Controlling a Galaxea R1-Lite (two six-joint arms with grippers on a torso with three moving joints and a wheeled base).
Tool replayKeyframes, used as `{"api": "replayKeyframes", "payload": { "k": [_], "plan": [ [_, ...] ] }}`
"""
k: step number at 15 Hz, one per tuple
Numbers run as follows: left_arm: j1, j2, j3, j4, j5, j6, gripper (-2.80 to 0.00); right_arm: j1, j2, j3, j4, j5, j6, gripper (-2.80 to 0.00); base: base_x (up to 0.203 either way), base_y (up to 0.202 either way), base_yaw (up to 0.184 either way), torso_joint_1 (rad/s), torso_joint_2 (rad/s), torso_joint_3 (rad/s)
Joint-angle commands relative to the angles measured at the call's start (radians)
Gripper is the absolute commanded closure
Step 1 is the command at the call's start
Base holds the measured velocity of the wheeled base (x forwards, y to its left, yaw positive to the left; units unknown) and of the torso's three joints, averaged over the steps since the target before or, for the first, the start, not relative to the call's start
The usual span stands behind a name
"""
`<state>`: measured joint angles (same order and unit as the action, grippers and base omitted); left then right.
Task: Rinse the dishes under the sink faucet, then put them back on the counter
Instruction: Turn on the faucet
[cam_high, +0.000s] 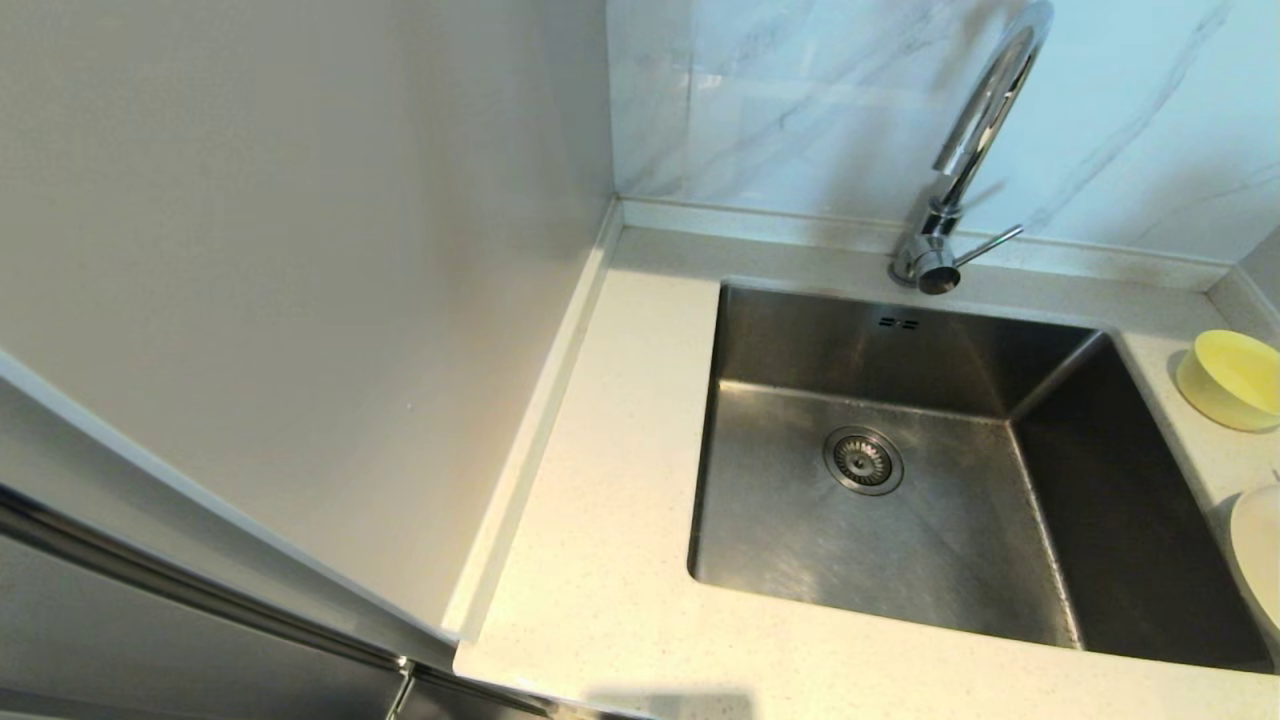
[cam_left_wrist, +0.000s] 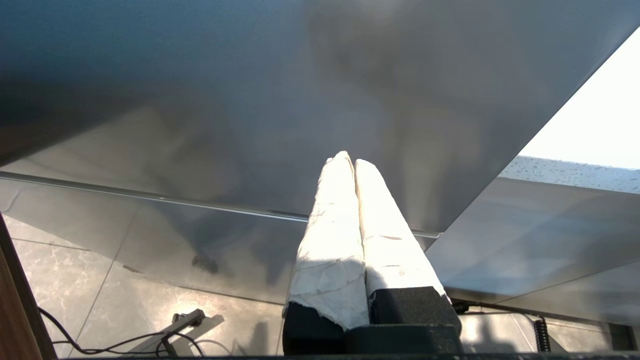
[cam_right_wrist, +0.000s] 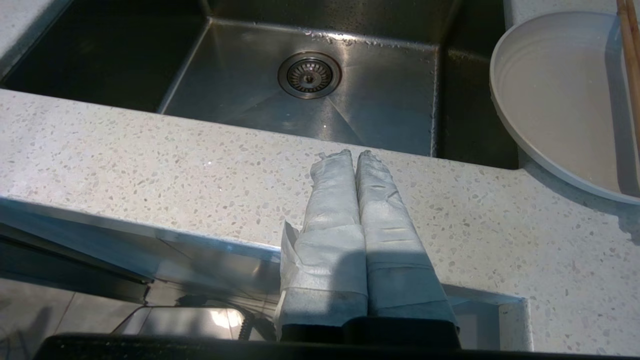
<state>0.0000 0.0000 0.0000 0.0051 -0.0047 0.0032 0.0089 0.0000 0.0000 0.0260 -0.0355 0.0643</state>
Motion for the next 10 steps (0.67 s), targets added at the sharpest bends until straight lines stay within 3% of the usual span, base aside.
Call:
{"api": "replayKeyframes", "payload": {
  "k": [1, 8, 10],
  "plan": [
    [0.000, 0.000, 0.000, -0.001, 0.000, 0.000, 0.00, 0.000, 0.002, 0.008, 0.000, -0.001, 0.002, 0.00, 0.000, 0.000, 0.000, 0.000, 0.00, 0.000],
    [0.000, 0.000, 0.000, -0.001, 0.000, 0.000, 0.00, 0.000, 0.002, 0.002, 0.004, -0.001, -0.001, 0.00, 0.000, 0.000, 0.000, 0.000, 0.00, 0.000],
    [0.000, 0.000, 0.000, -0.001, 0.000, 0.000, 0.00, 0.000, 0.033, -0.088, 0.038, -0.005, 0.021, 0.00, 0.000, 0.000, 0.000, 0.000, 0.00, 0.000]
  ]
}}
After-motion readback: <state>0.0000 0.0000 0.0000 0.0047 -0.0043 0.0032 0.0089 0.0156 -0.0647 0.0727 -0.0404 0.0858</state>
